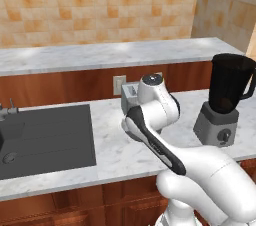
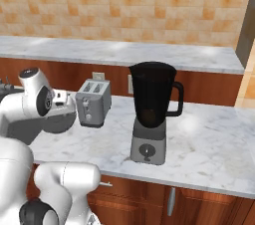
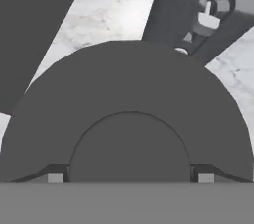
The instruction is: Open the blender lid, put the mango in the blender, close the lid, and start the blender.
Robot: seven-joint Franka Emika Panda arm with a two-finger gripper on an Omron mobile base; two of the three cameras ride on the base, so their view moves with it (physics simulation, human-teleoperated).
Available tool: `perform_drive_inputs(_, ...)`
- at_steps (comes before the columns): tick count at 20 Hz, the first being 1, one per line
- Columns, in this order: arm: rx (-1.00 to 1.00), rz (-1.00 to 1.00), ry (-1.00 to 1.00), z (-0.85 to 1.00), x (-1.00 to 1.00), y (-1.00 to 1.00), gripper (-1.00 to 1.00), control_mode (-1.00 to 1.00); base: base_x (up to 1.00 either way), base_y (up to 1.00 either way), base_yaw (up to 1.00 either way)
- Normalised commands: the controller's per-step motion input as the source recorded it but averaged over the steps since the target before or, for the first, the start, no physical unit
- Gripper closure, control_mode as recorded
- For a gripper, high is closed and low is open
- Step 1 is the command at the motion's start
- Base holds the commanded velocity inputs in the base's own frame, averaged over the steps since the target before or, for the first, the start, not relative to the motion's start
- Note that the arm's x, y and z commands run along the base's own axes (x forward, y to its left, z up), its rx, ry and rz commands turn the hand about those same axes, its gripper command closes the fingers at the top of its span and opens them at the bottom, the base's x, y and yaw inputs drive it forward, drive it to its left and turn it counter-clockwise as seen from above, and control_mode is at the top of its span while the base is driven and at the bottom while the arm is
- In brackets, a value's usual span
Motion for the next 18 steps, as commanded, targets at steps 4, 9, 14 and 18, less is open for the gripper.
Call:
perform_drive_inputs(4, 0.00, -0.07, -0.19, 1.00, 0.00, -0.49, 1.00, -1.00, 0.00, 0.00, 0.00)
perform_drive_inputs(9, 0.00, -0.07, -0.17, 1.00, -0.03, -0.58, 1.00, -1.00, 0.00, 0.00, 0.00)
perform_drive_inputs(14, 0.00, -0.08, -0.13, 1.00, -0.03, -0.61, 1.00, -1.00, 0.00, 0.00, 0.00)
perform_drive_inputs(18, 0.00, -0.07, -0.13, 1.00, 0.00, -0.54, 1.00, -1.00, 0.00, 0.00, 0.00)
